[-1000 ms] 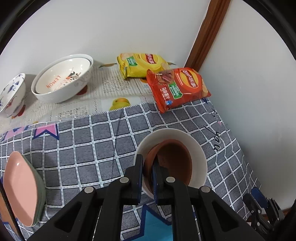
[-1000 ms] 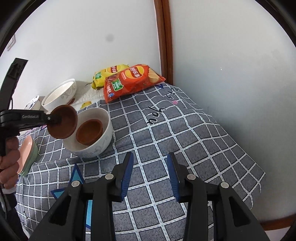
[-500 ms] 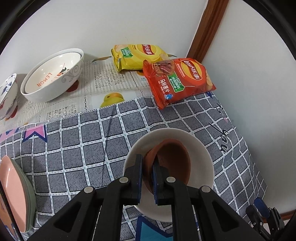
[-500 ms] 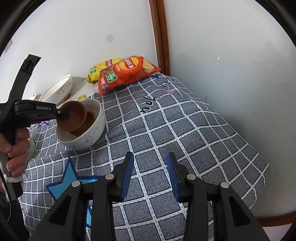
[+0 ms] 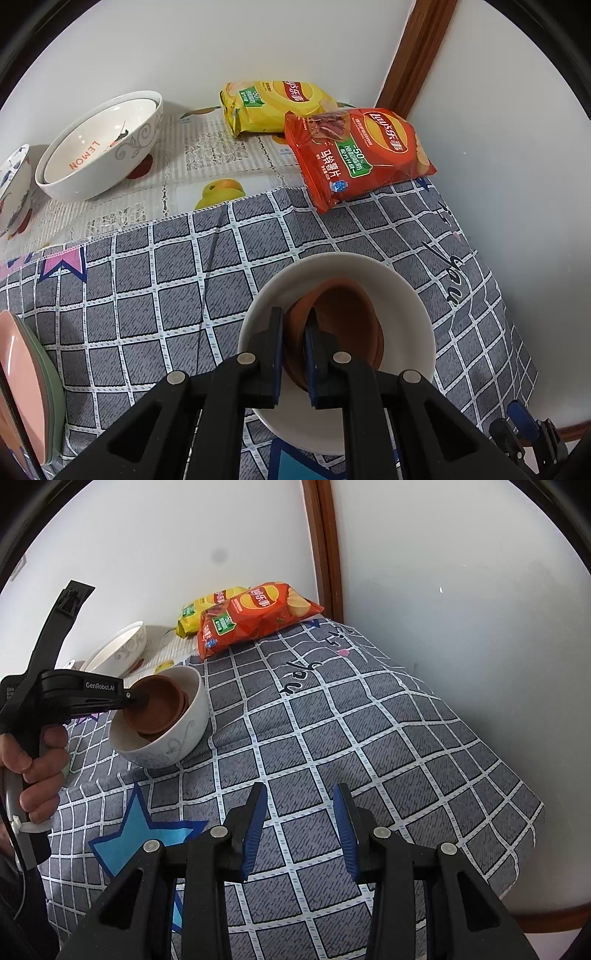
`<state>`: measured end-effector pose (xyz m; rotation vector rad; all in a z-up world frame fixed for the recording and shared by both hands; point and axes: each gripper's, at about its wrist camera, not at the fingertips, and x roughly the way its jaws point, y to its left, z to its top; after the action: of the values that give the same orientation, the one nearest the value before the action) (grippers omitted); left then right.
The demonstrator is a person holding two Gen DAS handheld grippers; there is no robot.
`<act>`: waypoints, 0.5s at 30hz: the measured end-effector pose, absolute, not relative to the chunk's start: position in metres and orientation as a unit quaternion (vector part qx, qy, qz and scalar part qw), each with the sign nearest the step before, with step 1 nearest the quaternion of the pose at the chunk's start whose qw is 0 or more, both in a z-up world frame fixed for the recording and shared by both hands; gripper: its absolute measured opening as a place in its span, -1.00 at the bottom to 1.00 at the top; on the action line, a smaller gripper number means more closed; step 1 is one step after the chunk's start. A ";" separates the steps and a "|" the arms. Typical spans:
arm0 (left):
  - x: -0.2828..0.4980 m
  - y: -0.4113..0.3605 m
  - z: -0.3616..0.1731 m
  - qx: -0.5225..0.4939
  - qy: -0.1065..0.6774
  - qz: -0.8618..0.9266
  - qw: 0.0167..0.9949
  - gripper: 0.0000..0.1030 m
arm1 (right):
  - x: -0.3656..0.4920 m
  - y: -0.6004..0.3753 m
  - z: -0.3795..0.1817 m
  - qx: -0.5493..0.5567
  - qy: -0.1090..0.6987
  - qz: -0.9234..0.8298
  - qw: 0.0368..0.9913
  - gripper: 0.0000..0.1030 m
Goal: Organize plates and bowls
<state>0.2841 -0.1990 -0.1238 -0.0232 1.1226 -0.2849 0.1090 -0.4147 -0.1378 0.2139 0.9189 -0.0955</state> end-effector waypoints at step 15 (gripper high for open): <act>0.275 -0.205 -0.122 0.004 0.519 -0.106 0.848 -0.79 | 0.139 -0.420 -0.132 0.080 0.429 0.020 0.900 -0.28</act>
<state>0.2751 -0.2051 -0.1224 0.0090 1.0942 -0.2225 0.1390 -0.4202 -0.1325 0.1646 0.8875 0.0418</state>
